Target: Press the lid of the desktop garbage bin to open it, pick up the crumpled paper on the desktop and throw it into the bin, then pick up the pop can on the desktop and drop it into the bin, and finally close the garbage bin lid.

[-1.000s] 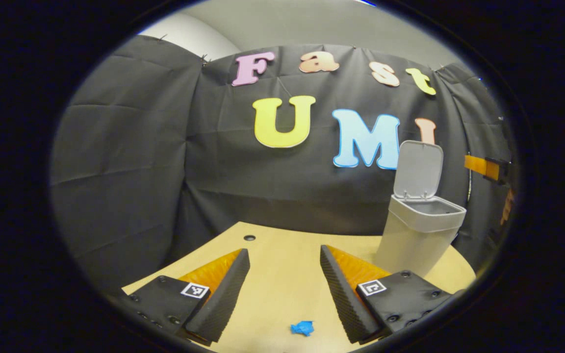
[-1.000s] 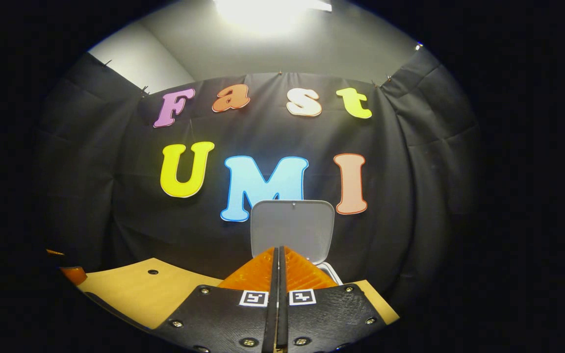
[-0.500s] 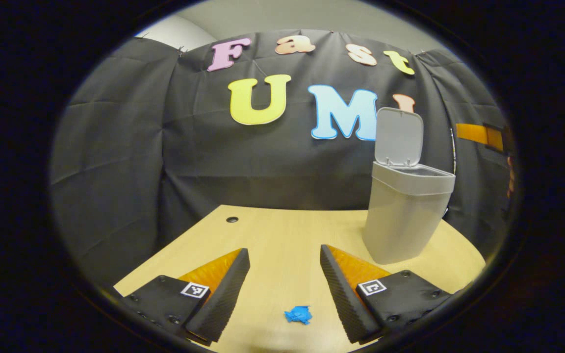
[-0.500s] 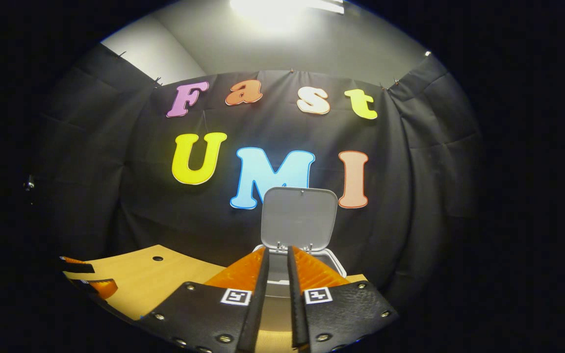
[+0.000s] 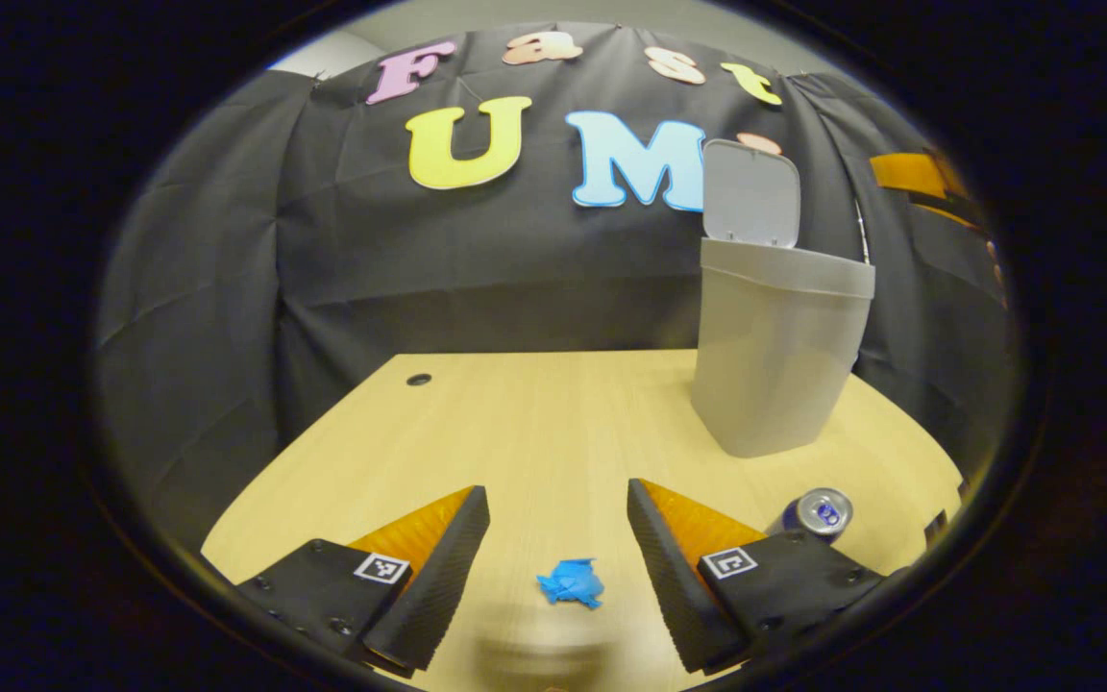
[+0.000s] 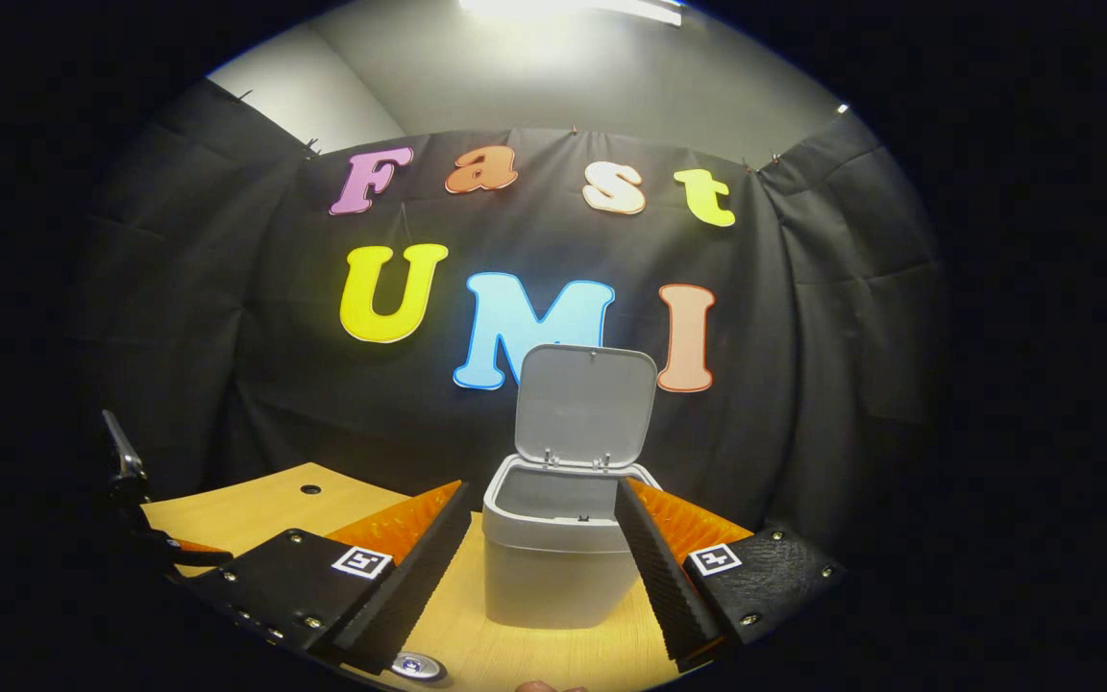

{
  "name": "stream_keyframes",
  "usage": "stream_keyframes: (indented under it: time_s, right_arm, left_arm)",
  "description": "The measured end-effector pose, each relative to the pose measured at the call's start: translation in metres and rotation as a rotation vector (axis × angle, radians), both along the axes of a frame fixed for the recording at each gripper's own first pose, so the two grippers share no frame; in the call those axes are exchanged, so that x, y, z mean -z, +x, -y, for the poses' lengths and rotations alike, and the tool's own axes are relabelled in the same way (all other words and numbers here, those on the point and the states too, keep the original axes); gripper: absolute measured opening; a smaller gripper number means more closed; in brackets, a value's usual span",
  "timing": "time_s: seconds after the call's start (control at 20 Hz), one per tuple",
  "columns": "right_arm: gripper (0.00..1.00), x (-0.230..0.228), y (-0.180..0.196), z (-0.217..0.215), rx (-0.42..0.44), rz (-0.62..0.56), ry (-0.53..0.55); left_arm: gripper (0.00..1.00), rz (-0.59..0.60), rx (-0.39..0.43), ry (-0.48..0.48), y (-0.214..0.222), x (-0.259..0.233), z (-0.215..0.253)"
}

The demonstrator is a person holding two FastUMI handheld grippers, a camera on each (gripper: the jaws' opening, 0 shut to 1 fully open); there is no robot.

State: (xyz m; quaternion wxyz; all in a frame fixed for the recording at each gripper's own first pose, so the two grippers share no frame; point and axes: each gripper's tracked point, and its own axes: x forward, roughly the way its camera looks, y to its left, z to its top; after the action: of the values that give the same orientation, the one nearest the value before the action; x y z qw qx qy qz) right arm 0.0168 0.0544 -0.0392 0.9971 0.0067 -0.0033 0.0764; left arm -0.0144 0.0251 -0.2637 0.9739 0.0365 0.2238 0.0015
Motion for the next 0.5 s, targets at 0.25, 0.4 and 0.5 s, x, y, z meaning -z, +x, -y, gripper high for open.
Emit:
stream_keyframes:
  time_s: [0.25,0.4,0.5]
  right_arm:
    - [0.97,0.01,-0.014,0.008,0.037,-0.042,-0.019]
    - [0.97,0.017,-0.022,0.013,0.064,-0.071,-0.014]
    - [0.96,0.021,-0.026,0.015,0.077,-0.089,-0.017]
  left_arm:
    - [0.96,-0.121,0.011,-0.018,-0.003,0.059,-0.001]
    - [0.95,-0.182,0.009,-0.03,-0.003,0.091,-0.004]
    - [0.96,-0.225,0.0,-0.038,-0.001,0.11,-0.007]
